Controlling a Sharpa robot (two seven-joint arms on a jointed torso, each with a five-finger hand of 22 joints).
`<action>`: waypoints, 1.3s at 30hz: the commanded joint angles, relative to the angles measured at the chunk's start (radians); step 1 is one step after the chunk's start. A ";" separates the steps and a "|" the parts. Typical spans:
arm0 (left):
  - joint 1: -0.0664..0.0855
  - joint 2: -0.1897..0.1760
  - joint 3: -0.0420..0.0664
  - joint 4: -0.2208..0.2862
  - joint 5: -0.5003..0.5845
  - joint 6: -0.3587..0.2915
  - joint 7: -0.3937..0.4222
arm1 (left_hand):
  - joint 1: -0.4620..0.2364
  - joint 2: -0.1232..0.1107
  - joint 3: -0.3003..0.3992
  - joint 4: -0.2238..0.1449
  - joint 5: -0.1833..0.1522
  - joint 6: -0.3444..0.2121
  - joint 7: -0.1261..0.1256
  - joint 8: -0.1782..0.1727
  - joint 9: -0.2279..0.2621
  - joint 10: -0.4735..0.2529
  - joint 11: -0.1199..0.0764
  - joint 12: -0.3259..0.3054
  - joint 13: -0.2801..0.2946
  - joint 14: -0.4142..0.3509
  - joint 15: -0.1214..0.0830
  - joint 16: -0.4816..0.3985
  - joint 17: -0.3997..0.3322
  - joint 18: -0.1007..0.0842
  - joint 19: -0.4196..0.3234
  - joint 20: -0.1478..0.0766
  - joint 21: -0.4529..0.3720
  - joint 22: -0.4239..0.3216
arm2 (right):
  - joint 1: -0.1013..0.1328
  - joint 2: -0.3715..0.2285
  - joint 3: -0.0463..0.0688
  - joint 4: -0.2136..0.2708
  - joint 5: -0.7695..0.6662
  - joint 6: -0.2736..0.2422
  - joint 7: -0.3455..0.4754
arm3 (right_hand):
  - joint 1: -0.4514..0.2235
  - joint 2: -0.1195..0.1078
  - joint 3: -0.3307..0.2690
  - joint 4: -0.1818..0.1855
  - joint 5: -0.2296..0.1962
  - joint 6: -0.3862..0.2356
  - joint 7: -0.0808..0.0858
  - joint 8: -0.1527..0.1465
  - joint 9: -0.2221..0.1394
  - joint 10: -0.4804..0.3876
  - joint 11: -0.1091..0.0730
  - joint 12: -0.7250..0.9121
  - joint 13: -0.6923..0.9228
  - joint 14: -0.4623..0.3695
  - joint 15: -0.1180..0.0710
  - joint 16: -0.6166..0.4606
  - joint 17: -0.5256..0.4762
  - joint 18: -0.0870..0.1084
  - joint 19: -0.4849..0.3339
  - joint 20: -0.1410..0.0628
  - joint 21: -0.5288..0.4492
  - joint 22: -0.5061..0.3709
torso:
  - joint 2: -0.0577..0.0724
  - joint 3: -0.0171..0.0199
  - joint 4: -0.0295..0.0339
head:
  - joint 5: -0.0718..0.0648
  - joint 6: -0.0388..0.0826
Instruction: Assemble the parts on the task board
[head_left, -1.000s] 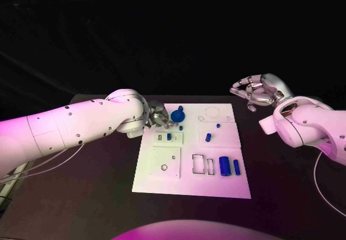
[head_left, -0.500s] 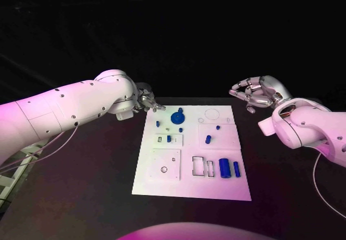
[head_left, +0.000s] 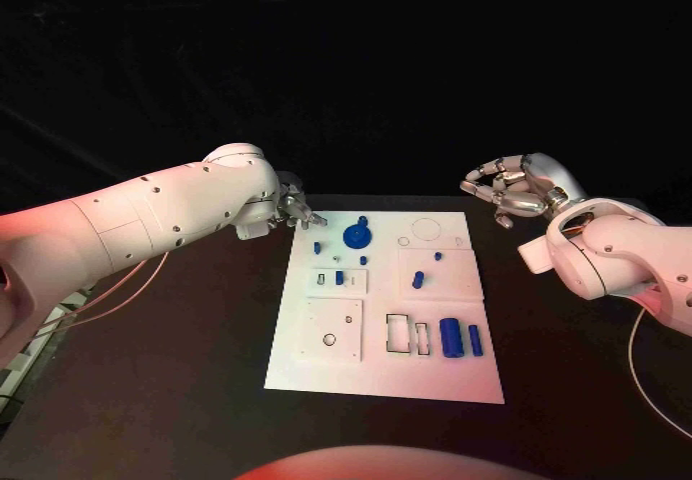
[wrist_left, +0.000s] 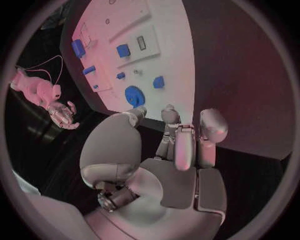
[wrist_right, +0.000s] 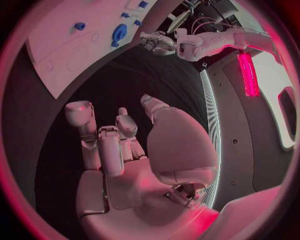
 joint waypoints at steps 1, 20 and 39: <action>-0.001 0.017 -0.006 -0.021 -0.010 0.052 0.019 | 0.005 0.006 -0.007 0.001 0.006 0.007 -0.001 -0.005 -0.002 -0.006 0.005 -0.006 -0.002 0.062 0.004 -0.007 0.107 -0.004 -0.002 0.008 -0.004 -0.003 | -0.001 0.002 0.000 -0.001 -0.004 0.004 0.008 | 0.003 0.007 0.001 0.006 0.003 -0.006 0.003 0.007 0.001 -0.002 0.000 0.003 -0.001 0.040 -0.009 -0.004 0.054 0.017 0.001 -0.002 -0.003 0.000 | 0.000 0.0003 -0.0006 | 0.001 -0.002; -0.010 0.049 -0.023 -0.058 0.012 0.107 0.038 | 0.005 0.023 -0.013 0.000 0.006 0.028 -0.004 -0.001 -0.010 -0.008 0.003 -0.005 -0.002 0.061 0.003 -0.007 0.106 -0.004 -0.003 0.008 -0.004 -0.002 | -0.001 0.004 0.000 -0.003 0.005 -0.001 0.008 | 0.005 0.007 0.000 0.008 0.006 -0.007 0.003 0.008 0.001 -0.005 0.000 0.001 -0.004 0.040 -0.009 -0.004 0.053 0.018 0.000 -0.003 -0.005 -0.001 | -0.002 0.0013 0.0010 | 0.003 -0.009; -0.010 0.047 -0.023 -0.055 0.028 0.138 0.037 | 0.100 0.047 0.027 -0.011 0.006 0.063 -0.015 0.021 -0.022 -0.008 -0.008 0.000 0.001 0.063 -0.006 -0.005 0.111 -0.004 -0.004 0.003 -0.003 0.001 | -0.002 0.005 0.000 -0.005 0.006 -0.002 0.009 | 0.006 0.008 -0.001 0.009 0.007 -0.009 0.003 0.008 0.001 -0.004 0.000 0.002 -0.003 0.040 -0.009 -0.004 0.054 0.017 0.001 -0.003 -0.005 0.000 | -0.002 0.0018 0.0004 | 0.007 -0.012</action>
